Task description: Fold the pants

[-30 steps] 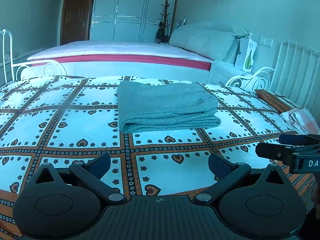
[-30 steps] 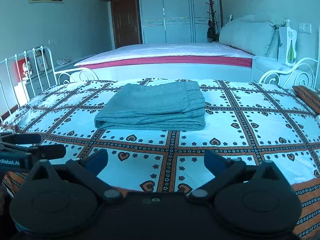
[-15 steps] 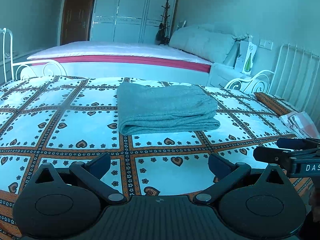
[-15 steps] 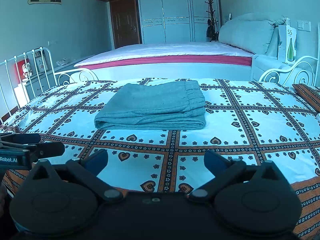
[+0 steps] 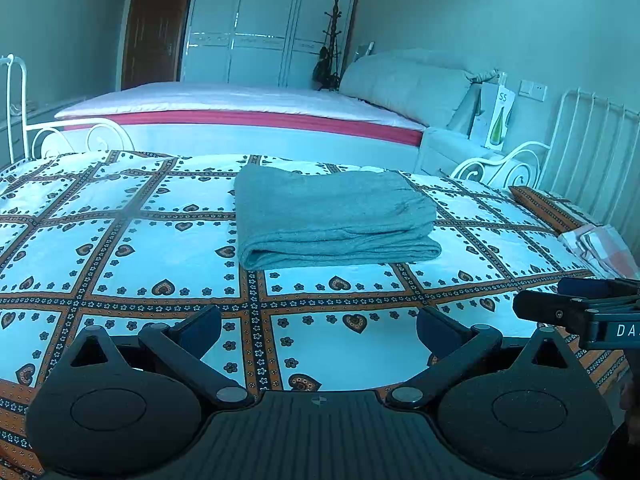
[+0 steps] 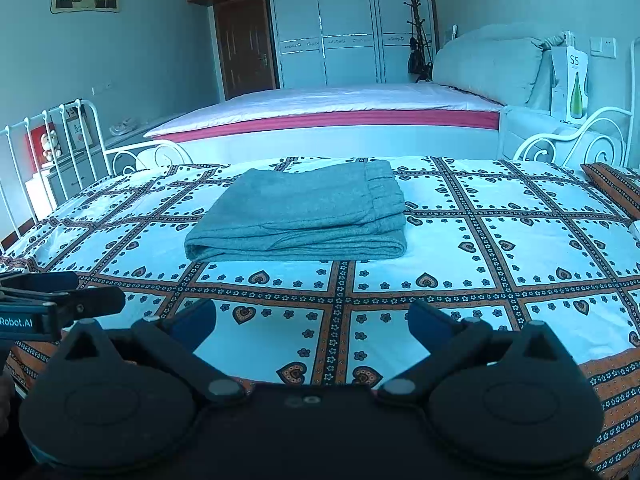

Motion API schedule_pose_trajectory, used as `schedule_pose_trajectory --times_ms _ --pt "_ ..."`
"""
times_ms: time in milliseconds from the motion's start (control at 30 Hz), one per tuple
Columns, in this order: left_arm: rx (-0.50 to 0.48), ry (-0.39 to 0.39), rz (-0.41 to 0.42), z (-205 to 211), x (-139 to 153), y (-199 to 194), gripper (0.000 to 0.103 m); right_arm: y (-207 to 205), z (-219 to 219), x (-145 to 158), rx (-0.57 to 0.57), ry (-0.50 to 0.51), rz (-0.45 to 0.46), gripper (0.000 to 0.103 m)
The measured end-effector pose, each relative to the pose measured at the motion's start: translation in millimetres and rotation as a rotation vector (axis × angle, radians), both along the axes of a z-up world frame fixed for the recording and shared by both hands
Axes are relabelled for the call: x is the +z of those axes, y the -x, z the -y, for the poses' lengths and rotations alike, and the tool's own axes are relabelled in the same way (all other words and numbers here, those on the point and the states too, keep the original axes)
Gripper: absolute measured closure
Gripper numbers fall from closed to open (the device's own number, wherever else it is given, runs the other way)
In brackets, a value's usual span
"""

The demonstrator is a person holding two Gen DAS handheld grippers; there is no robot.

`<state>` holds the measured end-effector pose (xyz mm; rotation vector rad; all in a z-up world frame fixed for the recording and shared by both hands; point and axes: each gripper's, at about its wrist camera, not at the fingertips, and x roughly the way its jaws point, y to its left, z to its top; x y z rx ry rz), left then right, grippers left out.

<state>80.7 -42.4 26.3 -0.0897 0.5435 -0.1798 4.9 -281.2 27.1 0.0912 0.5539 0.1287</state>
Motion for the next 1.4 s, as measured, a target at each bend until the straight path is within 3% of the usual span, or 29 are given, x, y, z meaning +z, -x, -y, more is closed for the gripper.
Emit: schedule_pose_trajectory --times_ms 1400 --pt "-0.016 0.014 0.007 4.0 0.2 0.9 0.000 1.0 4.7 1.3 -0.016 -0.013 0.001 0.006"
